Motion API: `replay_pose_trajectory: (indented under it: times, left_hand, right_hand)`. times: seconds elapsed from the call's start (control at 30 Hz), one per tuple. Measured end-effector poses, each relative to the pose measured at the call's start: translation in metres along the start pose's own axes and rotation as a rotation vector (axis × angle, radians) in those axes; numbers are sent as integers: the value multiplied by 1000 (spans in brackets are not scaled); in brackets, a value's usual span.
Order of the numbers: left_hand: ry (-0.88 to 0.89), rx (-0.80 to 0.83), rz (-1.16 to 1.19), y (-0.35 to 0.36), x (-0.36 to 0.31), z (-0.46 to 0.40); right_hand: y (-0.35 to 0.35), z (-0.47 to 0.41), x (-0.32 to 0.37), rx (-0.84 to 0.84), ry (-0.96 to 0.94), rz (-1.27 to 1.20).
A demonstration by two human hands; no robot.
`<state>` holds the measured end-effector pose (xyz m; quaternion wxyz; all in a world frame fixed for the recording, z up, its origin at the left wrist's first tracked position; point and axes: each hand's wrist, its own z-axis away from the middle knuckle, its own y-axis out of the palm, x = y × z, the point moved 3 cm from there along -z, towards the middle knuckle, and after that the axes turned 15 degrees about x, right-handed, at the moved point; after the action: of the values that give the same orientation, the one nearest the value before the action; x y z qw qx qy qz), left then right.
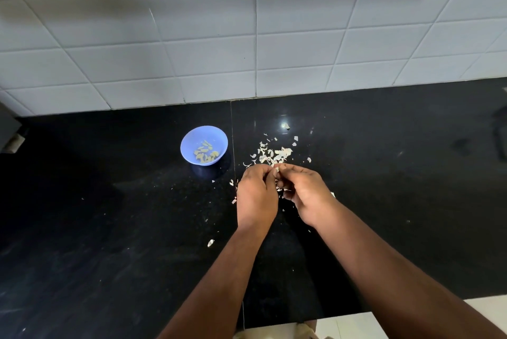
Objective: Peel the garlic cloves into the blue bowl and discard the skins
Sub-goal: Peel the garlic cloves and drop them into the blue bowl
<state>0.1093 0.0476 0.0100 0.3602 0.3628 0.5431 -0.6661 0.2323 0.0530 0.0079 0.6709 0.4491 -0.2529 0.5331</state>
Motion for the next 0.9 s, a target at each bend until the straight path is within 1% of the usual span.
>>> replay_pose_trajectory:
  times: [0.03, 0.07, 0.1, 0.2, 0.27, 0.37, 0.43, 0.53, 0.7, 0.8, 0.9]
  left_hand:
    - [24, -4, -70, 1, 0, -1]
    - [15, -11, -70, 2, -1, -1]
    - [-26, -26, 3, 2, -2, -2]
    - [-216, -84, 386, 11, -3, -7]
    - [-327, -89, 594, 18, -1, -12]
    - [-412, -72, 787, 22, -3, -15]
    - [-398, -82, 797, 19, -8, -16]
    - [-347, -88, 756, 15, -13, -21]
    - [-324, -103, 674, 11, -12, -17]
    - [-290, -107, 646, 11, -12, -14]
    - [-258, -83, 665, 11, -14, -13]
  right_hand:
    - [1, 0, 1, 1, 9, -19]
    - [2, 0, 1, -2, 11, -25]
    - [5, 2, 1, -10, 2, -13]
    - [12, 10, 3, -49, -96, 67]
    - [16, 15, 6, -79, -167, 134]
    - [18, 18, 8, -127, -194, 221]
    - [19, 21, 7, -119, -179, 195]
    - [22, 23, 7, -64, -173, 144]
    - [21, 23, 6, 5, -157, 117]
    - [21, 23, 2, -39, -194, 140]
    - [19, 22, 3, -107, -226, 81]
